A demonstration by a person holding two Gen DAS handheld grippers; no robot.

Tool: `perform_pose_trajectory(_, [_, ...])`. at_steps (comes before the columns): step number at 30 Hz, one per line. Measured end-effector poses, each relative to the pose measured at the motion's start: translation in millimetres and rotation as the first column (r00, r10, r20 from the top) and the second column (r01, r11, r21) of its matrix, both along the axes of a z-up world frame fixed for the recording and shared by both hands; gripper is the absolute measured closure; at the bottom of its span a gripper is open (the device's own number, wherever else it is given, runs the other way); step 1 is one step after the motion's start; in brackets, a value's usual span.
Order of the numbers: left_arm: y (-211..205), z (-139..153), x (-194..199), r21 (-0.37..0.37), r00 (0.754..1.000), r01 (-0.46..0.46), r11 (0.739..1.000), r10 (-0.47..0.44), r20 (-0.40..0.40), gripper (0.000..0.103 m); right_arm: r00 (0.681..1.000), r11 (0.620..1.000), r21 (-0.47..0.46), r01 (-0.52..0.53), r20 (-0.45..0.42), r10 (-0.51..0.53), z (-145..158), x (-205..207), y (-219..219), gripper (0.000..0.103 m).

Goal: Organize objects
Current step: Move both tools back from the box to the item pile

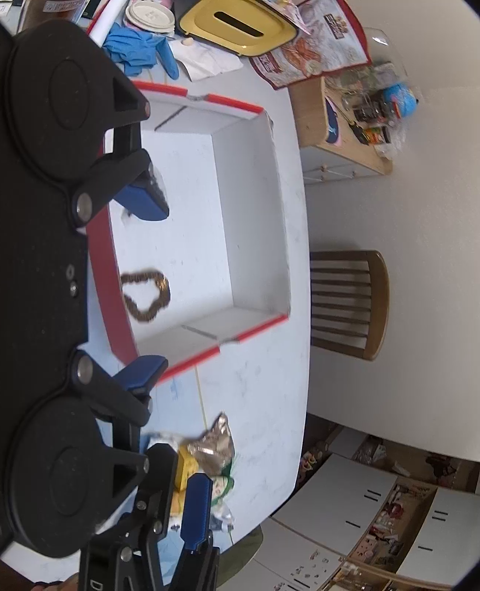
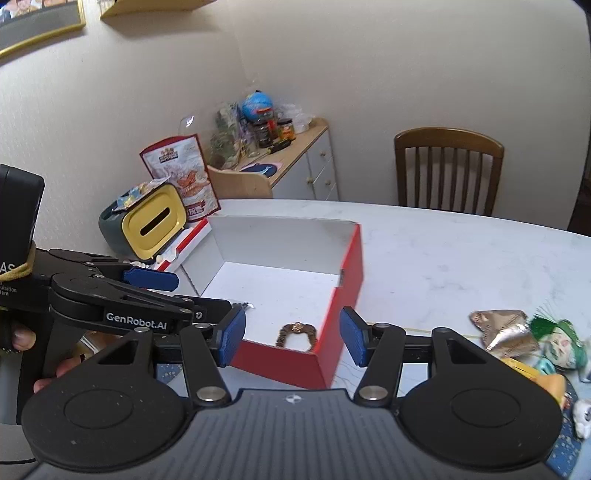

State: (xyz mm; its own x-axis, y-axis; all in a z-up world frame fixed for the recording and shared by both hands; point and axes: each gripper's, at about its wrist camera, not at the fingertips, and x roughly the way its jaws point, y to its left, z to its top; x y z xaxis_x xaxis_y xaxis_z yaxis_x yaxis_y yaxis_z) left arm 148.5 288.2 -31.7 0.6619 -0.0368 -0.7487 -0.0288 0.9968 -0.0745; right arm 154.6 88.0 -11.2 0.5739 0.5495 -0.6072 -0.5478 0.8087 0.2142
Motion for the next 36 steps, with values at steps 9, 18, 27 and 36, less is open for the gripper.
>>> perform_pose_trajectory(9, [-48.8, 12.0, -11.0, 0.009, 0.999, 0.036, 0.999, -0.037, 0.029, 0.017, 0.999, 0.999, 0.028, 0.043, 0.010, -0.044, 3.5, -16.3, -63.3, 0.037])
perform_pose_trajectory(18, [-95.8, 15.2, -12.9, 0.020, 0.997, 0.067, 0.998, -0.068, 0.049, 0.007, 0.996, 0.996, 0.032, 0.080, 0.025, -0.080, 3.4, -26.0, -126.3, 0.028])
perform_pose_trajectory(27, [-139.9, 9.0, -10.2, 0.016, 0.994, 0.084, 0.996, -0.085, 0.070, 0.001, 0.990, 0.991, 0.009, 0.133, 0.046, -0.133, -6.5, -25.2, -185.6, 0.022])
perform_pose_trajectory(36, [-179.9, -16.5, -6.6, -0.018, 0.992, 0.111, 0.994, -0.110, 0.065, 0.000, 0.979, 0.980, -0.048, 0.195, 0.066, -0.192, -27.9, -14.7, -241.7, 0.019])
